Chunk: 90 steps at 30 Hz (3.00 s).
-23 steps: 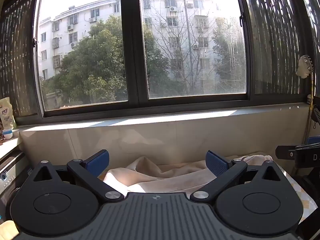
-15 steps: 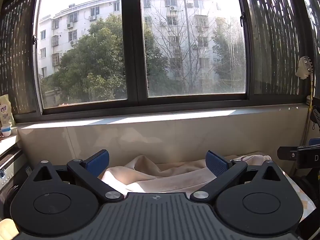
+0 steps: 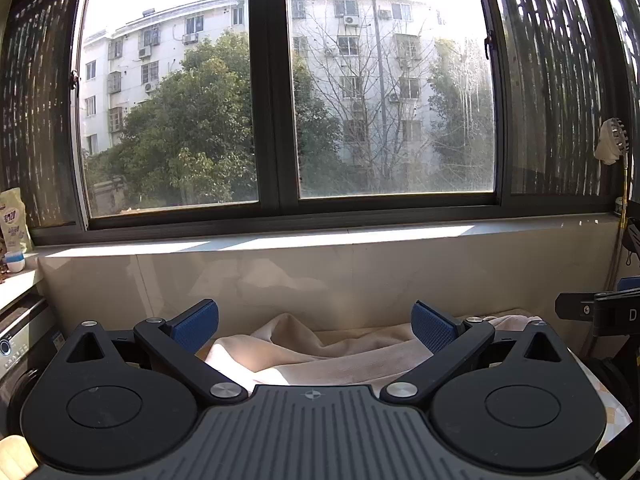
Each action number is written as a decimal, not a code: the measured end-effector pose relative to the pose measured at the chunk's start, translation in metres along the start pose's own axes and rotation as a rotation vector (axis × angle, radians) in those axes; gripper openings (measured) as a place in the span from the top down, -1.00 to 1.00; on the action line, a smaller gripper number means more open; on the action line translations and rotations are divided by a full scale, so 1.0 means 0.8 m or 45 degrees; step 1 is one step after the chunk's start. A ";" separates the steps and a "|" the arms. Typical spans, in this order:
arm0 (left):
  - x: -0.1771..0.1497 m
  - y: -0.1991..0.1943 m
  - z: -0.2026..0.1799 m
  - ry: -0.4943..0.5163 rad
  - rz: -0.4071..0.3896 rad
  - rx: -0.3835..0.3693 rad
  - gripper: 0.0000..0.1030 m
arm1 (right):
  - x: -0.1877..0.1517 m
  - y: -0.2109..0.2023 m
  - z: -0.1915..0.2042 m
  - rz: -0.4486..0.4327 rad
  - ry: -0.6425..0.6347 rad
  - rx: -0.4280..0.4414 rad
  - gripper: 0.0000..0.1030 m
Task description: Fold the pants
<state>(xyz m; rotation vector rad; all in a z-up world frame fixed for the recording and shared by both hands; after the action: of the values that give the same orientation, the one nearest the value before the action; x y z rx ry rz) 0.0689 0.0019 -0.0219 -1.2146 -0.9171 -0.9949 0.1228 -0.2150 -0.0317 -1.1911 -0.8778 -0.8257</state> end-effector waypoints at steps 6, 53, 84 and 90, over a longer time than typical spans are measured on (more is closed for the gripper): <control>0.000 0.001 0.000 -0.011 0.000 0.011 -1.00 | 0.000 0.000 -0.001 0.002 -0.002 0.005 -1.00; -0.001 0.013 0.007 -0.057 0.024 -0.007 -1.00 | 0.006 0.012 0.001 0.029 -0.012 -0.010 -1.00; -0.044 0.050 -0.038 -0.040 0.276 0.094 -1.00 | -0.046 0.057 -0.094 0.200 0.163 0.110 -1.00; -0.050 0.048 -0.064 -0.061 0.293 0.110 -1.00 | -0.052 0.064 -0.132 0.214 0.148 0.134 -1.00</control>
<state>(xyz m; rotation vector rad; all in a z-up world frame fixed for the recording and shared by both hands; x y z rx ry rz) 0.0947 -0.0420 -0.0779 -1.2434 -0.8280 -0.7388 0.1642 -0.3061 -0.1052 -1.0972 -0.7070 -0.6966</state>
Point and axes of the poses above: each gripper's, at about its wrist camera, not at the fingertips, and y roughly the way its jaws point, z to its left, x to its top, the point moved 7 cm from there along y, roughly the way its jaws point, and after that the axes turned 4 degrees about x, right-handed, at the moved point
